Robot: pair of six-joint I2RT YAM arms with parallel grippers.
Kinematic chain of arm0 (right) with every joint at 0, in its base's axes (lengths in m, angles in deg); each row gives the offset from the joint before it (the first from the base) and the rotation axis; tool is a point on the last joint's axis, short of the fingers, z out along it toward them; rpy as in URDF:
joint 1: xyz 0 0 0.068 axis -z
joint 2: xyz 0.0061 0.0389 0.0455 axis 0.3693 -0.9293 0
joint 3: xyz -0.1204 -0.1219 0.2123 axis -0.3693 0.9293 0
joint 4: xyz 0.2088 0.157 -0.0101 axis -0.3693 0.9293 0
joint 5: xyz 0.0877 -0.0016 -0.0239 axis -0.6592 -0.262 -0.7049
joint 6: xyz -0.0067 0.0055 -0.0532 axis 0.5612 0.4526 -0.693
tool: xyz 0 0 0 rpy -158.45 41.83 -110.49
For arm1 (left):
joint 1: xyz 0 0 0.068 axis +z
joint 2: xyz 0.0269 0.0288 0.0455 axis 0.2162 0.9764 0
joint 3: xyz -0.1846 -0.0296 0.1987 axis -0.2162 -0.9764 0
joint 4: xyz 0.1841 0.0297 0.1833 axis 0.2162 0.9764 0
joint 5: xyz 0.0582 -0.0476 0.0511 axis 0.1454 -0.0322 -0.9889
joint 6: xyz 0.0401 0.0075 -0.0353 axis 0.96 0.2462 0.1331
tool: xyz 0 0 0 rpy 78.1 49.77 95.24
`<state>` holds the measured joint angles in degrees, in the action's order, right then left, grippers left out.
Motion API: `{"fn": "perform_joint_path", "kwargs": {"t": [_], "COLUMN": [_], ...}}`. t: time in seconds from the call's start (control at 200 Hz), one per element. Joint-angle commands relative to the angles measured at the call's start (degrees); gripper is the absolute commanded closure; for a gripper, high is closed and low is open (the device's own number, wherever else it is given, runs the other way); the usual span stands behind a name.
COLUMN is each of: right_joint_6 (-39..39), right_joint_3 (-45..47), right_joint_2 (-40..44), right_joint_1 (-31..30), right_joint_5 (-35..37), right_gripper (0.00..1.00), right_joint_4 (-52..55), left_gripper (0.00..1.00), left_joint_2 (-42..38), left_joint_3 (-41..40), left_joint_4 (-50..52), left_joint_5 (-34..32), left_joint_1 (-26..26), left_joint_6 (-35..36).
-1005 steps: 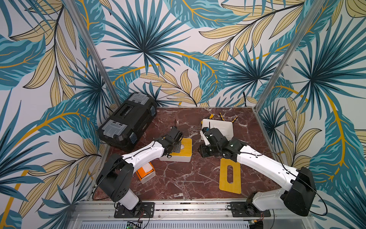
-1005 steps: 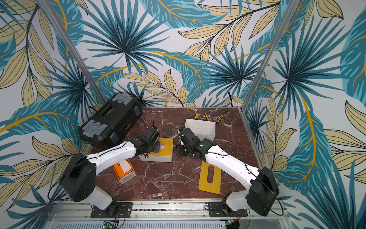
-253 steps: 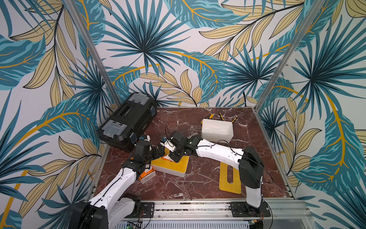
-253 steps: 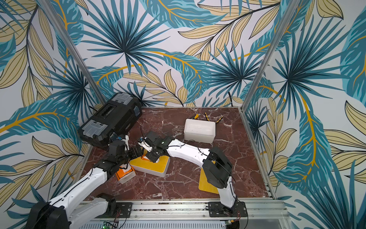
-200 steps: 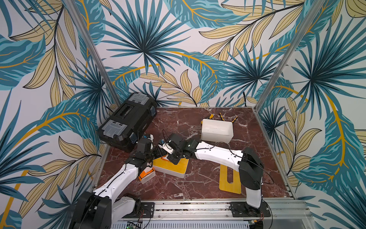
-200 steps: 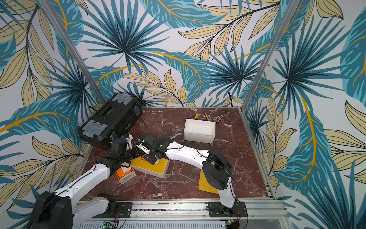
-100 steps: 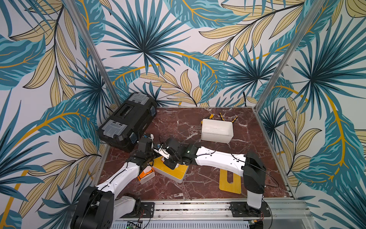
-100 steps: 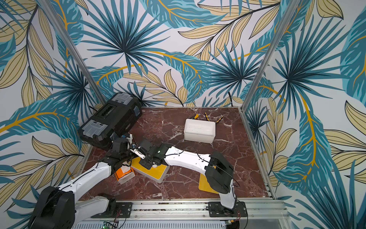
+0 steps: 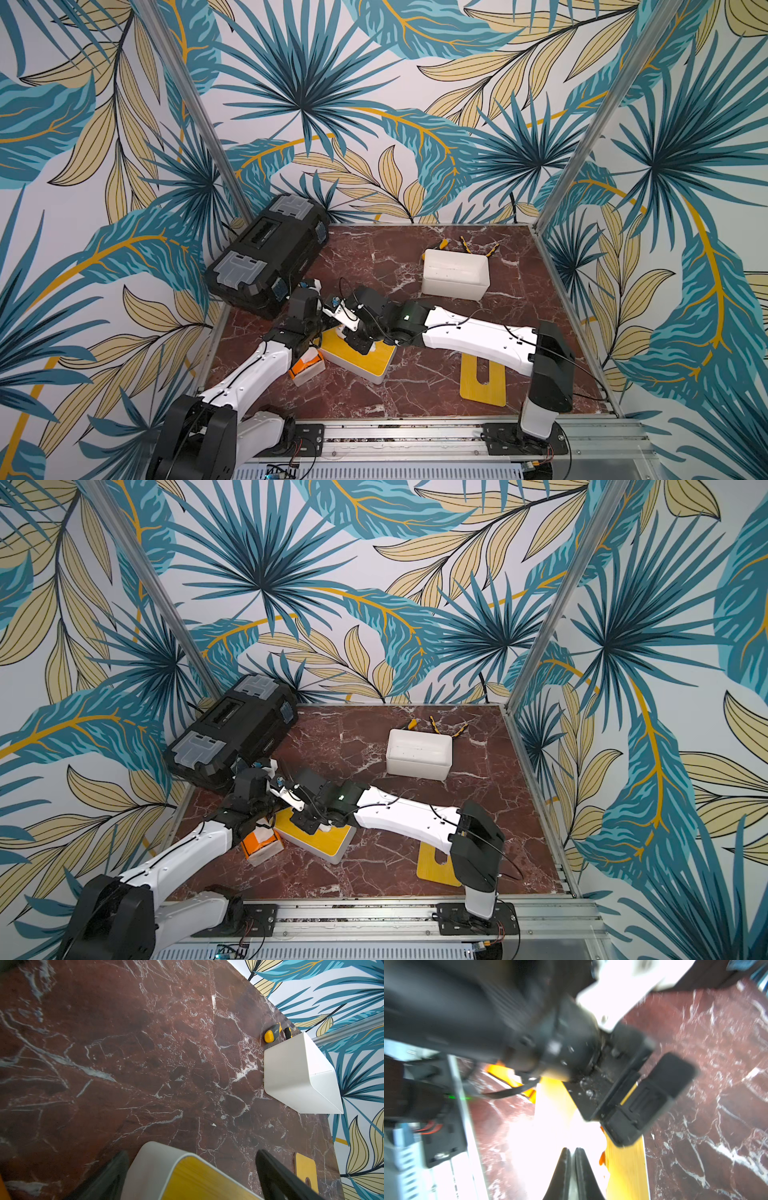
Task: Put the tissue paper into the tissue box
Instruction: Pull the paper towel from the tissue box, then move the tissue box to the center of the board.
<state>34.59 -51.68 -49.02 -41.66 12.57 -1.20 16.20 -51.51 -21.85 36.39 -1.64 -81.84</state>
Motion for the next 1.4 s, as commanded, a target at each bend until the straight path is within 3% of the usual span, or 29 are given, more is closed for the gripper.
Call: {"fn": "perform_joint_path", "kwargs": {"t": [0.0,0.155,0.501,0.561,0.621,0.851,0.921,1.187,1.392], "right_joint_6": [1.5,1.3,7.7,9.9,11.5,12.0,12.0,13.2,8.4], "right_joint_3": [1.7,3.3,13.7,15.4,16.4,14.6,13.3,2.0,1.6], "right_joint_2": [3.0,5.5,12.2,12.4,12.0,7.5,5.9,-7.1,-11.4], "right_joint_1": [-0.4,-0.4,-0.4,-0.4,-1.0,-7.6,-9.1,-10.2,-8.5], "right_joint_5": [-4.1,0.6,0.4,1.0,1.8,14.8,18.5,34.1,42.5], "right_gripper": [0.72,0.46,0.32,0.21,0.17,0.11,0.01,0.00,0.01], "right_joint_4": [0.4,2.0,-1.9,-2.4,-2.3,1.2,1.8,12.8,11.9], "left_gripper": [0.00,0.00,0.00,0.00,0.00,0.00,0.00,0.00,0.00], "left_joint_2": [-1.4,-2.0,-8.2,-9.7,-11.4,-19.1,-21.6,-31.3,-36.3], "left_joint_3": [0.0,0.1,0.2,0.3,0.6,1.8,2.1,2.7,2.0], "left_joint_4": [0.8,1.4,4.5,5.3,6.7,11.5,13.0,18.1,19.0], "left_joint_5": [-1.3,-1.1,-4.6,-5.5,-6.8,-13.2,-15.2,-22.6,-24.7], "left_joint_1": [0.3,0.4,0.9,0.9,1.0,1.1,1.2,1.2,1.2], "left_joint_6": [1.3,1.7,3.4,3.9,4.7,6.7,7.3,7.8,7.6]}}
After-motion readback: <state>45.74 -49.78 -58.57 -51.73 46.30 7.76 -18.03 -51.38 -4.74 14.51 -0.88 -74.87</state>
